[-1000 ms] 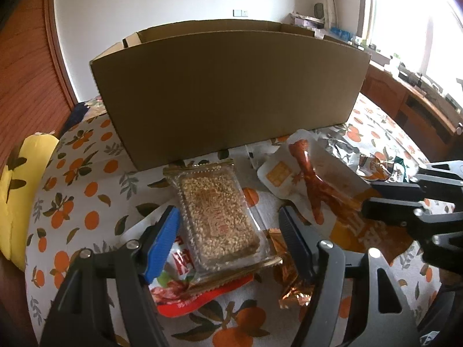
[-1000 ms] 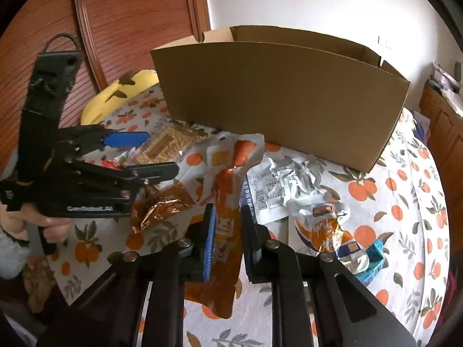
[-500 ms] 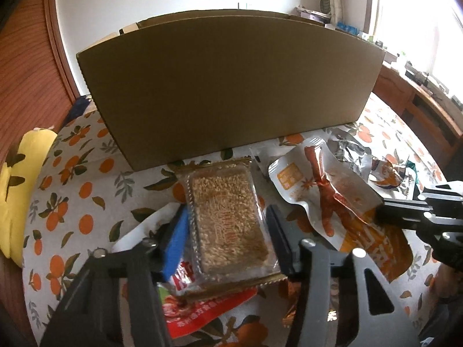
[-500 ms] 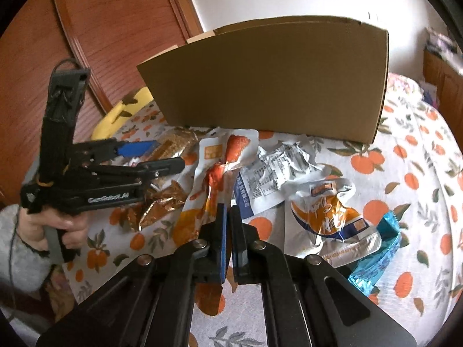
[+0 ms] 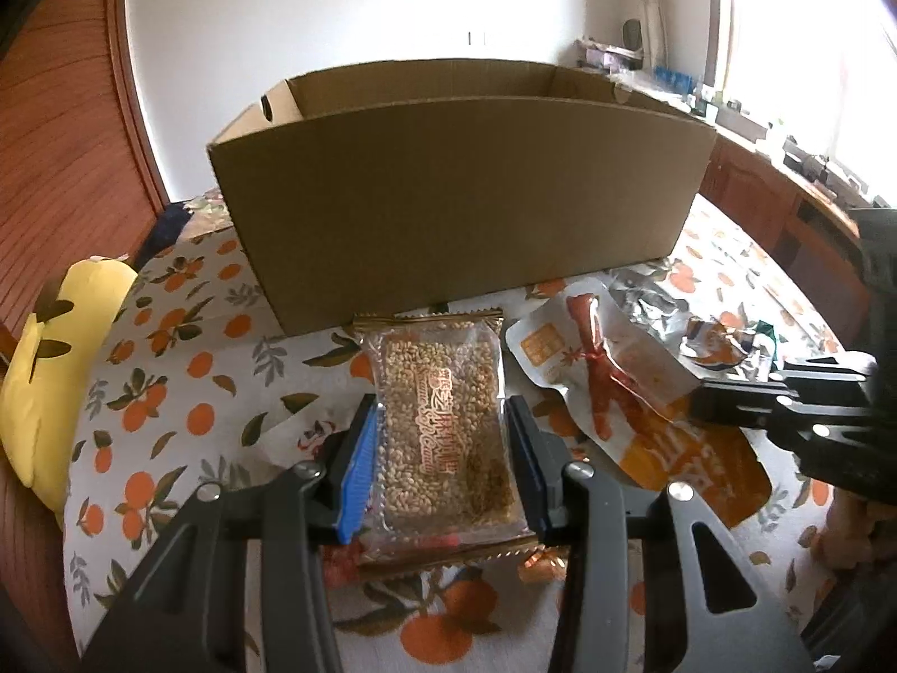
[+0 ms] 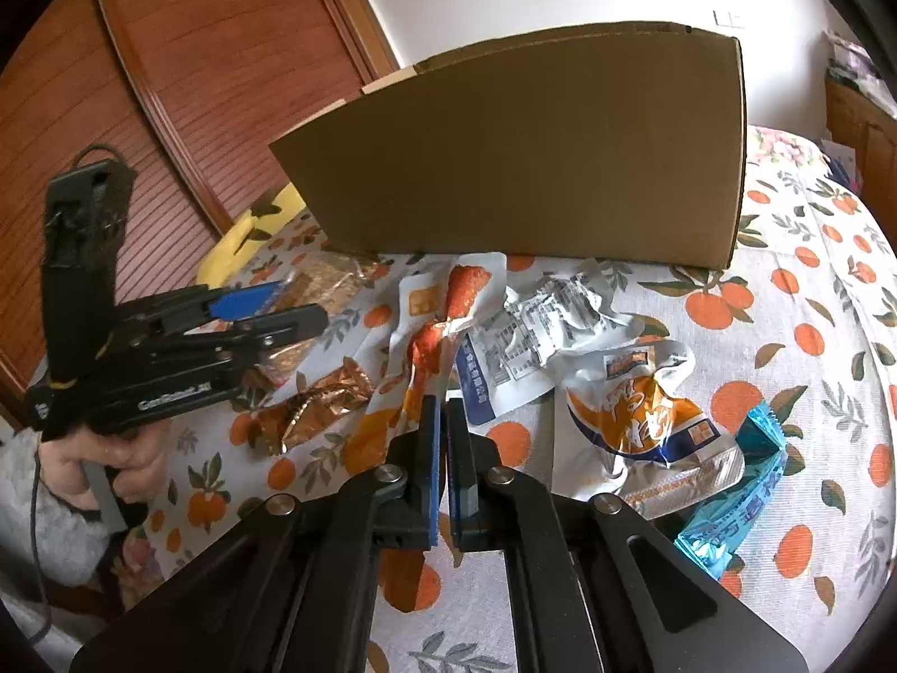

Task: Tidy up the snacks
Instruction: 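Grasp the clear nut-bar pack with the left gripper while the right gripper grasps the orange jerky packet, then lift both packets over the box and release them inside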

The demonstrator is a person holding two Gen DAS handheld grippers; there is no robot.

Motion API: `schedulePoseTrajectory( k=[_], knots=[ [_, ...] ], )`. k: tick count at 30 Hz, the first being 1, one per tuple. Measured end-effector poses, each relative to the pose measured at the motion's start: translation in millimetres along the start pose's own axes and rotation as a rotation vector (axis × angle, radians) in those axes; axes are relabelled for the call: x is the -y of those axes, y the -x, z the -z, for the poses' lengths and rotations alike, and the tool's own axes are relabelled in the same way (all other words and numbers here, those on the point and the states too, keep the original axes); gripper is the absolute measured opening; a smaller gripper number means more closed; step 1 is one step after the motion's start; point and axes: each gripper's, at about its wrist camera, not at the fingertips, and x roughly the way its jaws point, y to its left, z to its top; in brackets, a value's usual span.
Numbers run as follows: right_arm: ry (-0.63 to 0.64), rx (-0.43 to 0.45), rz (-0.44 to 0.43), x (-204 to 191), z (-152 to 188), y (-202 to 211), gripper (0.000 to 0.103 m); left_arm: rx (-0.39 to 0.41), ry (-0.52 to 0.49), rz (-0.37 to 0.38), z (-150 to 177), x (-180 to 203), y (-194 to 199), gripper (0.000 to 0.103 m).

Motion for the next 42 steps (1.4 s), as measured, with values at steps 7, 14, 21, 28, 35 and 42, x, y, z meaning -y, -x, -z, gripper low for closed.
schedulePoseTrajectory(
  k=[7,14,21,28,35,42],
  knots=[
    [0.073,0.016,0.050,-16,-4,13,0.000,0.030,-0.012,0.008,8,8,16,0.043],
    [0.150,0.005,0.120,-40,-14,19,0.000,0.076,-0.003,0.036,8,11,39,0.043],
    [0.184,0.021,0.177,-49,-23,42,0.000,0.131,-0.001,0.052,-3,9,63,0.043],
    [0.218,0.051,0.229,-60,-32,64,0.000,0.176,-0.011,0.057,-14,10,81,0.043],
    [0.228,0.071,0.258,-64,-33,78,0.000,0.190,-0.018,0.061,-14,14,89,0.043],
    [0.239,0.086,0.279,-67,-32,91,0.000,0.208,-0.023,0.060,-16,18,96,0.043]
  ],
)
